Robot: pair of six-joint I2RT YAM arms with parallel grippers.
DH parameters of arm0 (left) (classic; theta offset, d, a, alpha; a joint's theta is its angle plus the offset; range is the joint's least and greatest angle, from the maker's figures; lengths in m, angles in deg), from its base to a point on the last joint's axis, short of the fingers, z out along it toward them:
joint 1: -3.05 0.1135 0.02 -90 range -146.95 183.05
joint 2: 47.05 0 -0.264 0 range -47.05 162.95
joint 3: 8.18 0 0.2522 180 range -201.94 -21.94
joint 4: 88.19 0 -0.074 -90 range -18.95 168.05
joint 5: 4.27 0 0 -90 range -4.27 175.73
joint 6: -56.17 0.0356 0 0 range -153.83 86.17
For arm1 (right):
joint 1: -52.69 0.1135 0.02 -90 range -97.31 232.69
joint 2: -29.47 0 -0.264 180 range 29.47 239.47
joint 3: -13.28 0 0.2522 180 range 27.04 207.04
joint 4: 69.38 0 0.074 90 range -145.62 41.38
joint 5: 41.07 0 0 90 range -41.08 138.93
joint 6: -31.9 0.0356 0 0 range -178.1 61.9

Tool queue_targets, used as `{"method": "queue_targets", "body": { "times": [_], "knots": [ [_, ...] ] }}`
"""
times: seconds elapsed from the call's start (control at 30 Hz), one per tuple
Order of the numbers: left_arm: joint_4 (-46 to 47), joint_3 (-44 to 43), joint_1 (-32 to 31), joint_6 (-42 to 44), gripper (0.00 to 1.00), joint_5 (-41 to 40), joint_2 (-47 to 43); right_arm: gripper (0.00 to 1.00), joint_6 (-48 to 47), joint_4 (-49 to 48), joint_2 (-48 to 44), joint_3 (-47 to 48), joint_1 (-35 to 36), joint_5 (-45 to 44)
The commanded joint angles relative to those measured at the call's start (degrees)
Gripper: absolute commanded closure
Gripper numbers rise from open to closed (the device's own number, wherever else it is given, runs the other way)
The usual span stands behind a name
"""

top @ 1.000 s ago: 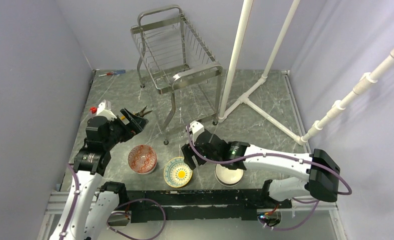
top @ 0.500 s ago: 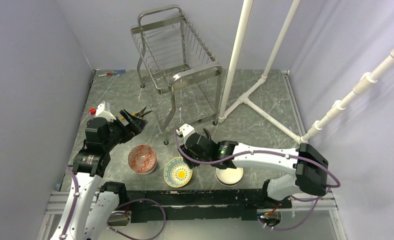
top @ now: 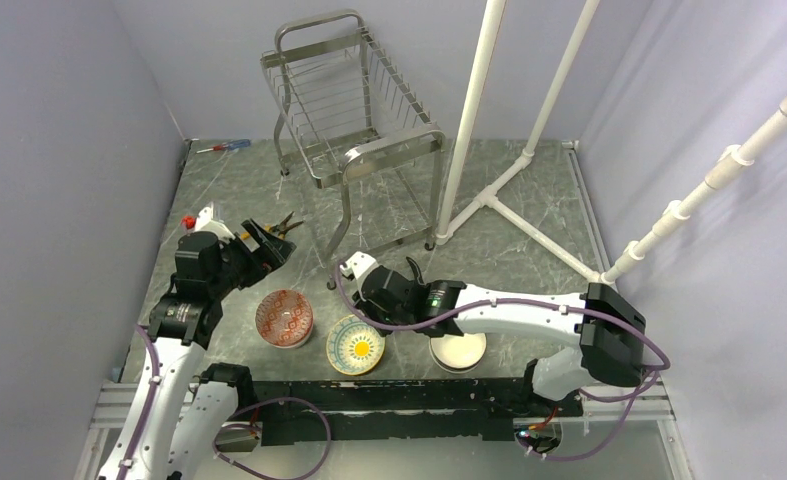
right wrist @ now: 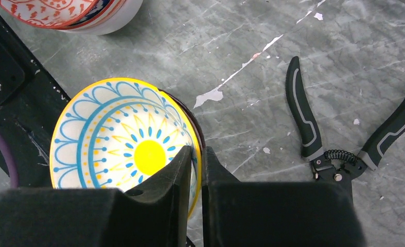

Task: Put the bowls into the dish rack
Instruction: Pick up the bowl from the center of the board.

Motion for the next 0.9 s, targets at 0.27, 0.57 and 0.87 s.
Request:
{"method": "queue_targets", "body": {
  "times": [0.27, 0.57, 0.87],
  "knots": [
    [-0.7, -1.8, -0.1, 0.8, 0.06, 0.1, -0.1, 1.0, -2.2, 0.1, -1.3, 3.4, 0.3, -0.7],
    [0.8, -0.7, -0.1, -0.3, 0.06, 3.7, 1.1, 1.0, 0.6, -6.2, -7.8, 0.4, 0.1, -1.4],
    [3.4, -0.3, 0.0, 1.0, 0.06, 10.0, 2.5, 1.0, 3.3, -12.1, -12.5, -2.9, -6.7, 7.6]
  ]
}}
